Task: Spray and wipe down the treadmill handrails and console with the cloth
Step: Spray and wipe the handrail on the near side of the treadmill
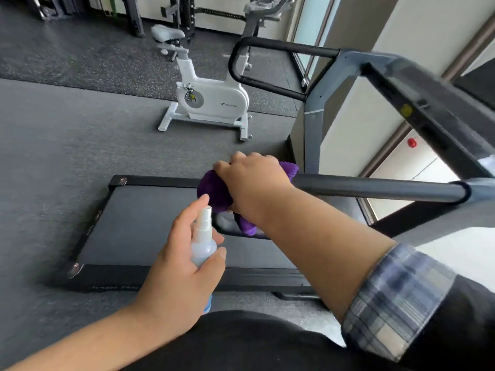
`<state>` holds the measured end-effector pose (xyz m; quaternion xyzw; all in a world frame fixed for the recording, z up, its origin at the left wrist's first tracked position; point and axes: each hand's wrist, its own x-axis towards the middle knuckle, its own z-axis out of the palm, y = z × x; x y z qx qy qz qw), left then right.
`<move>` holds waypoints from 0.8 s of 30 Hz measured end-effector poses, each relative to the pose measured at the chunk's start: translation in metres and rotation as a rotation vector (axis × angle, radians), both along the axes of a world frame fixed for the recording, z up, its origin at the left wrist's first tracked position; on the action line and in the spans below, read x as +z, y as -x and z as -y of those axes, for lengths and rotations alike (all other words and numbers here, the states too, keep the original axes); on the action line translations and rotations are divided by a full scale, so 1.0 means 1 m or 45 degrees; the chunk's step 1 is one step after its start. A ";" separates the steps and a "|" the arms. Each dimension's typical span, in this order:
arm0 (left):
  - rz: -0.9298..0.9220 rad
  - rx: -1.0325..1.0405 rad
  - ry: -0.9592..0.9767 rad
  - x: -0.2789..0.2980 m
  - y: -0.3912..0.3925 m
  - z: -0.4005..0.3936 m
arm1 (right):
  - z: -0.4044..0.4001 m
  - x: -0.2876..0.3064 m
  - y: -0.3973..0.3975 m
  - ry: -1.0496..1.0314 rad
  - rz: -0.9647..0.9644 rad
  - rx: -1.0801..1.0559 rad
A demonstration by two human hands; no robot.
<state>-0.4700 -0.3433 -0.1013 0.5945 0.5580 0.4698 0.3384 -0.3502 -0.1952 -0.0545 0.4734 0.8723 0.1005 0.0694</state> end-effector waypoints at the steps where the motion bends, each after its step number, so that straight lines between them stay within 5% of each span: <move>1: -0.003 -0.021 0.009 0.001 -0.006 -0.002 | -0.001 -0.001 -0.005 -0.009 -0.048 0.010; 11: -0.066 -0.112 0.057 0.008 -0.063 -0.016 | -0.007 -0.007 -0.083 0.012 -0.353 -0.101; 24: -0.080 -0.160 0.061 0.022 -0.200 -0.029 | -0.011 0.010 -0.329 0.026 -0.261 -0.402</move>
